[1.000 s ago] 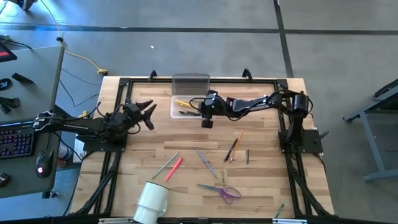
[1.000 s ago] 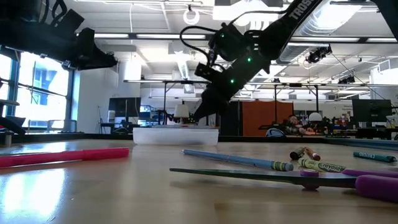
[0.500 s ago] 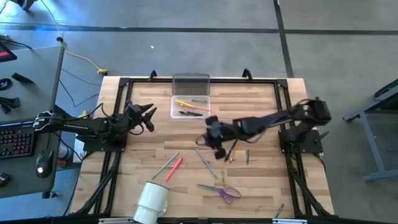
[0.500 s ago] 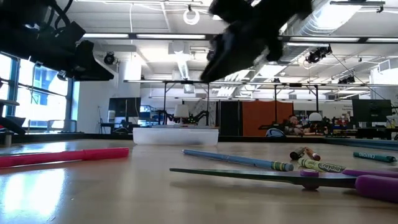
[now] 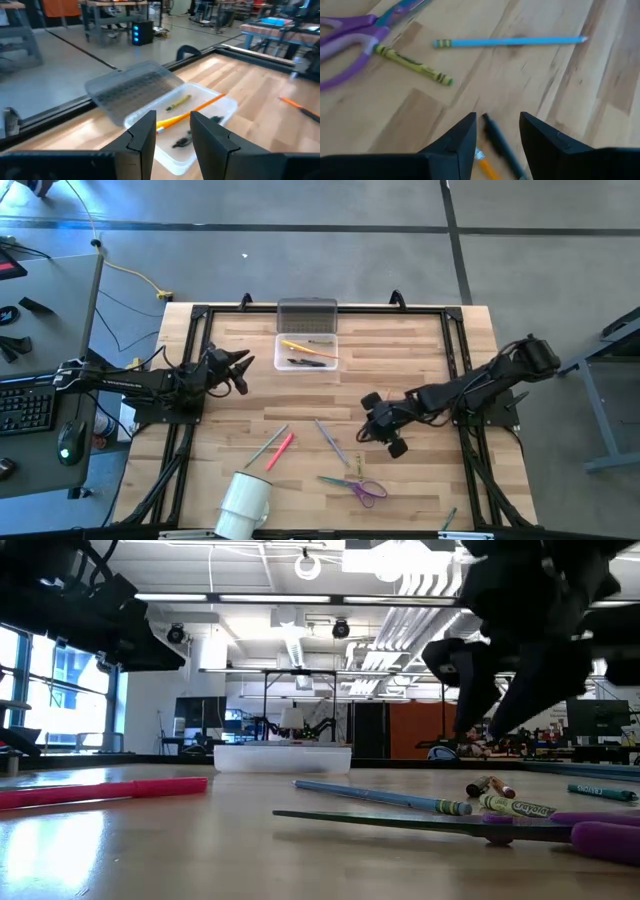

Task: Pick & place school supplies into a supply box
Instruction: Put the black pen into the supply box

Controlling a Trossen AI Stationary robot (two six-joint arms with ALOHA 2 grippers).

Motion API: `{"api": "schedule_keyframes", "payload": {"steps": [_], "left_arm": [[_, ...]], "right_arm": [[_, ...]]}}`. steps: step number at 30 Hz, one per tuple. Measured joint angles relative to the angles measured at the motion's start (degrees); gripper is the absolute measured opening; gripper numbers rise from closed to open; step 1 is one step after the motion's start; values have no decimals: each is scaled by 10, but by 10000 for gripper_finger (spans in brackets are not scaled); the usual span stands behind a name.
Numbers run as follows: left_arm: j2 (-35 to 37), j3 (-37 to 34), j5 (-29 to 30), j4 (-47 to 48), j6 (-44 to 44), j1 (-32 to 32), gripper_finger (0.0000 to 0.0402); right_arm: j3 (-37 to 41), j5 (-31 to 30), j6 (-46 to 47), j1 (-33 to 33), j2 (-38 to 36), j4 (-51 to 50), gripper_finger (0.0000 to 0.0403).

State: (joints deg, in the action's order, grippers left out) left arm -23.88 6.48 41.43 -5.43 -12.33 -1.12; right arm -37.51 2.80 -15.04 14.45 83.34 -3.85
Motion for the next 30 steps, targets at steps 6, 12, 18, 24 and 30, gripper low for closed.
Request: {"api": "schedule_keyframes", "payload": {"steps": [6, 12, 18, 24, 30], "left_arm": [[0, 0, -20, 0, -20, 0, 156], [0, 0, -19, -6, -23, 0, 156], [0, 0, -19, -6, -53, 0, 156], [0, 0, -16, -8, -77, 0, 156], [0, 0, 26, -8, -77, 0, 156]], "right_arm": [[76, 64, -10, -50, -2, 111, 134], [98, 59, -33, -85, -2, 115, 134], [114, 63, -60, -99, 3, 117, 129], [121, 63, -76, -101, 8, 126, 129], [119, 81, -79, -116, 51, 140, 129]]}}
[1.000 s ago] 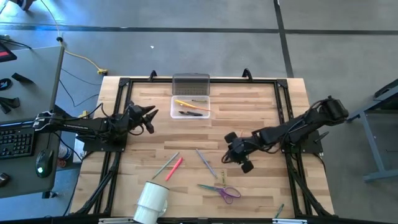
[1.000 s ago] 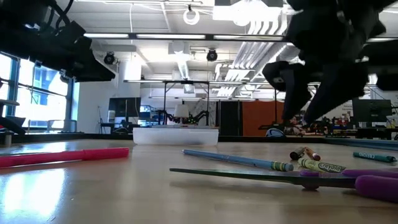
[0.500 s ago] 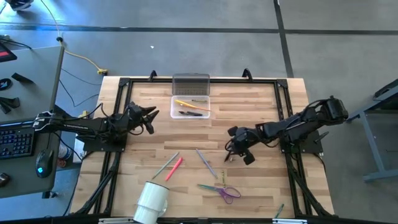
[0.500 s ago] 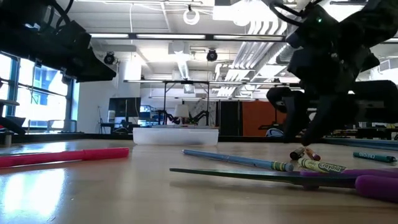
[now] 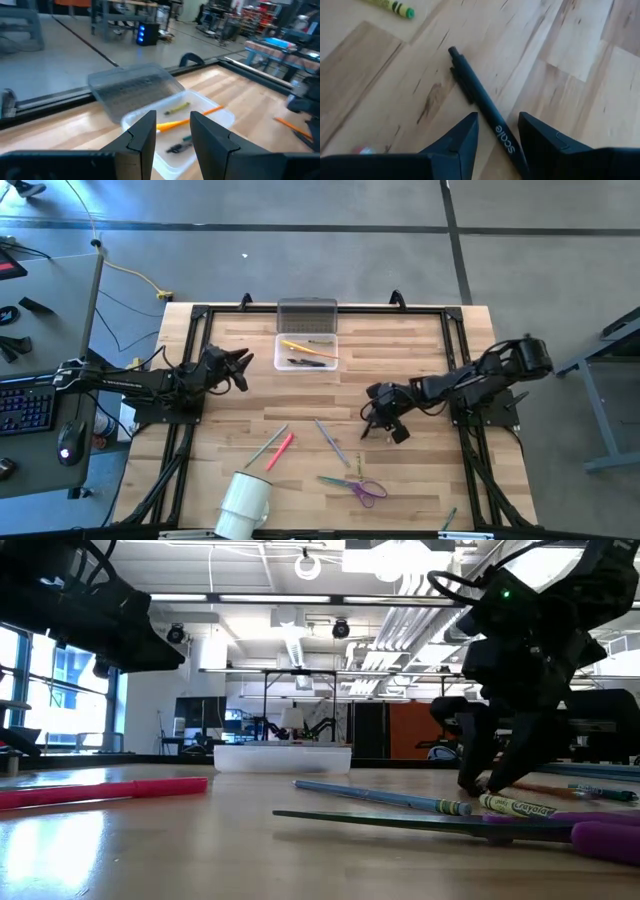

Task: Pick & place school supplies into a supply box
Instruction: Put the black pen into the supply box

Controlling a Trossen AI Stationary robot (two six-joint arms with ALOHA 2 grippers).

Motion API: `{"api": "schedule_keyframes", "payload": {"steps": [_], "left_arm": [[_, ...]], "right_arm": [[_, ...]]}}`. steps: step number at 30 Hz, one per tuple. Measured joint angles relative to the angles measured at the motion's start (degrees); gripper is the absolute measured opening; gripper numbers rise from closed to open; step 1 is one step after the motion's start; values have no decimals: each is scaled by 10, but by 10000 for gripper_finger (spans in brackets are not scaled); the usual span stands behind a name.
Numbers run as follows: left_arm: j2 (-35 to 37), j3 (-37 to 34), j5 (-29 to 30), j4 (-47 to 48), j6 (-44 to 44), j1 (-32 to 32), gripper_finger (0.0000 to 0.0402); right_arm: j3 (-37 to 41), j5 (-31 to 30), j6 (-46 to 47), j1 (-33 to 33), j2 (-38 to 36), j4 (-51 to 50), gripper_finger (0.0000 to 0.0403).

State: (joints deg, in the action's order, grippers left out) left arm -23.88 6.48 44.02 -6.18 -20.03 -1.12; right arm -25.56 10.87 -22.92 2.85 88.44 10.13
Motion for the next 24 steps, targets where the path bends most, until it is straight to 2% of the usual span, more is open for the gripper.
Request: {"api": "schedule_keyframes", "payload": {"steps": [9, 19, 22, 24], "left_arm": [[0, 0, 21, 2, 0, 0, 156], [0, 0, 22, 3, 0, 0, 156], [0, 0, 22, 3, 0, 0, 156], [0, 0, 22, 3, 0, 0, 156]], "right_arm": [[0, 35, -2, -22, 15, 13, 118], [2, 67, 47, -18, 17, 58, 11], [3, 90, 46, -17, 19, 82, 15], [3, 80, 47, -16, 25, 100, 31]]}}
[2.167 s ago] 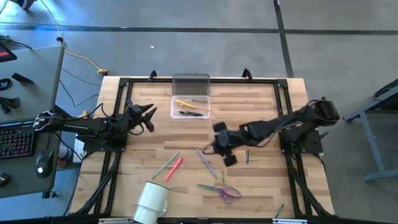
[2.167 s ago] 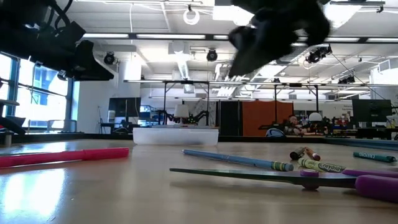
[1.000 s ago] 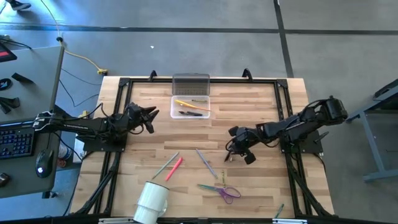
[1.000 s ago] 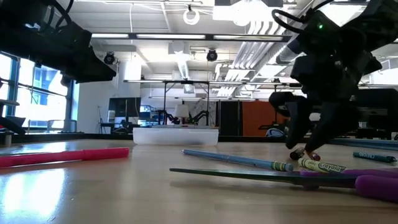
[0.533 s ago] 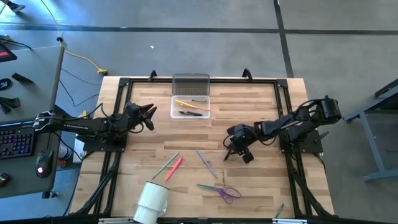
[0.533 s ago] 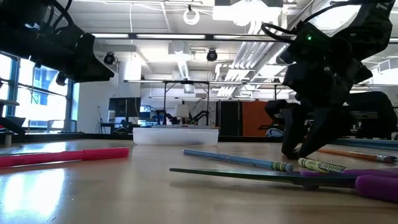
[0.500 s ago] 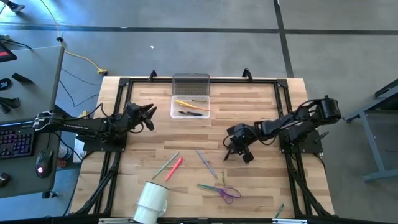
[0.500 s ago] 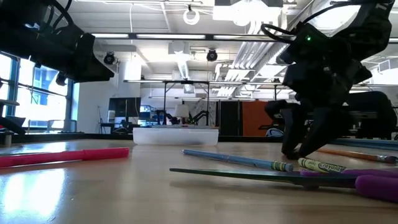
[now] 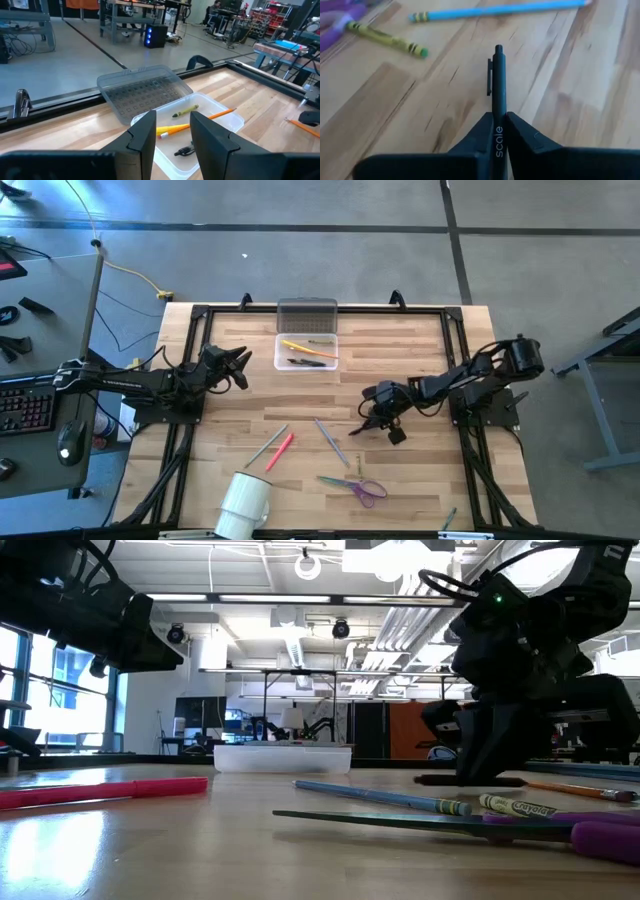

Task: Pick & place school supplies into a supply box
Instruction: Put the black pen into the supply box

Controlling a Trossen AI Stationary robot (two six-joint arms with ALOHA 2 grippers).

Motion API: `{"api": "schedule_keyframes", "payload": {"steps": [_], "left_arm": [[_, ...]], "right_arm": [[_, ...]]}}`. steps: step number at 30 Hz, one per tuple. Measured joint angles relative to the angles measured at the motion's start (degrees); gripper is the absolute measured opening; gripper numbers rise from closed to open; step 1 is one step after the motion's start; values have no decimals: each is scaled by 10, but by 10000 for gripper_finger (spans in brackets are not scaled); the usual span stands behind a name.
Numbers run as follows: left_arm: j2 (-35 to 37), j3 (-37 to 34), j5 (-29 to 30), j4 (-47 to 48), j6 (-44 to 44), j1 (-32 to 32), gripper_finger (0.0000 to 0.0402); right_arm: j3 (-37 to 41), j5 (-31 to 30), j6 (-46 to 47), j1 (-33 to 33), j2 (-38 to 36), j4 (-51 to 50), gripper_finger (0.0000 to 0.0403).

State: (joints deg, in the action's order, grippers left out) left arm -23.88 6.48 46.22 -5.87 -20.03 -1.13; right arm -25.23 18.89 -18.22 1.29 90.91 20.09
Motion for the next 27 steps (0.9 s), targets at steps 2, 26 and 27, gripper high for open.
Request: {"api": "schedule_keyframes", "payload": {"steps": [2, 26, 27], "left_arm": [[0, 0, 0, 0, 0, 0, 156], [0, 0, -7, 9, 0, 0, 156], [0, 0, -7, 14, 0, 0, 156]], "right_arm": [[-1, -19, 9, -1, 15, 19, 44], [-70, -41, 5, 4, 176, 194, 61], [-74, -44, 16, 4, 176, 199, 52]]}}
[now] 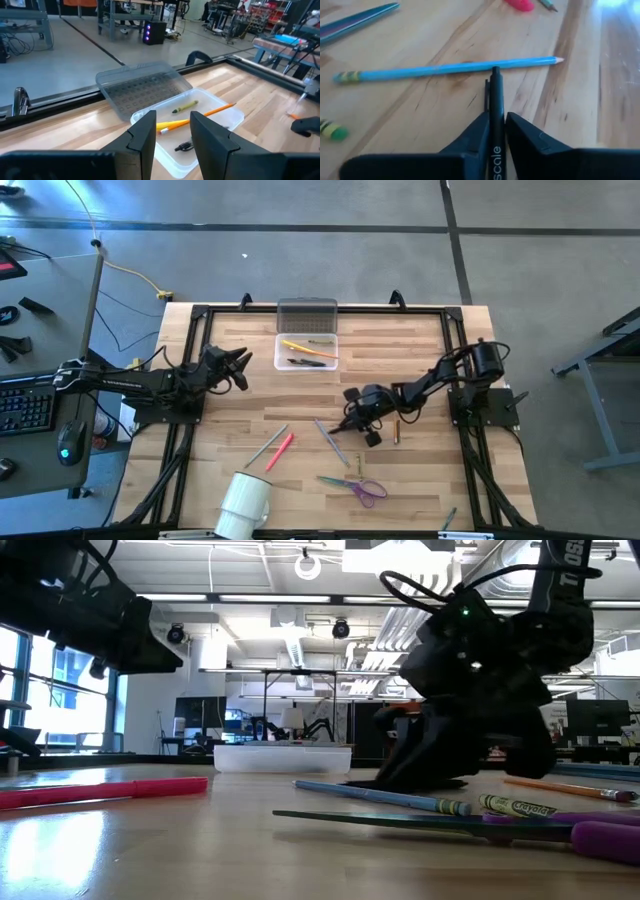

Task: Pick & place school supplies into a supply box
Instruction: Put the black pen into the supply box

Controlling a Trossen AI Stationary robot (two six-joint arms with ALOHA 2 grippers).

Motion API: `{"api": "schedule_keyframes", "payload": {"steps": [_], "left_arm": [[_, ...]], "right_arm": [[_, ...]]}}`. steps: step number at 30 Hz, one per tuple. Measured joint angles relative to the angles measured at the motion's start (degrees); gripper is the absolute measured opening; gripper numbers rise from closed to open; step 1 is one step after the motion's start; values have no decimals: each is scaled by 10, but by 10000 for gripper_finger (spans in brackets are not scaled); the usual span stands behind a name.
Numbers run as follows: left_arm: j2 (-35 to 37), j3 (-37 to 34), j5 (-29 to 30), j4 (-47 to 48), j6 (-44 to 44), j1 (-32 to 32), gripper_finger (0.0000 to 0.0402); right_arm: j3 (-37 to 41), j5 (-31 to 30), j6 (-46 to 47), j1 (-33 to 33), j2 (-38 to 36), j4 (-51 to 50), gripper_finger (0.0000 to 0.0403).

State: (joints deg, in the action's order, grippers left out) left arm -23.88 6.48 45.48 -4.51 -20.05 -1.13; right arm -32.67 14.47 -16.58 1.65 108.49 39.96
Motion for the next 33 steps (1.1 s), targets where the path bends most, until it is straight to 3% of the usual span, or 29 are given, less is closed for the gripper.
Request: {"api": "schedule_keyframes", "payload": {"steps": [4, 8, 14, 18, 24, 33], "left_arm": [[0, 0, 0, 17, -3, 0, 156], [-1, -4, 2, 18, -25, 0, 156], [-7, -5, 1, 31, -49, 0, 156], [-14, -5, 1, 31, -49, 0, 156], [-31, -5, 1, 33, -49, 0, 156], [-65, -5, 2, 34, -49, 0, 156]], "right_arm": [[-46, -26, 42, -8, 3, 34, 13], [-134, -96, 5, -23, 0, 17, 22], [-309, -170, -125, -76, 6, -173, 22], [-397, -176, -92, -133, 44, -294, 14], [-432, -92, 7, -203, 118, -275, 24], [-432, -150, -45, -203, 142, -260, 49]]}}
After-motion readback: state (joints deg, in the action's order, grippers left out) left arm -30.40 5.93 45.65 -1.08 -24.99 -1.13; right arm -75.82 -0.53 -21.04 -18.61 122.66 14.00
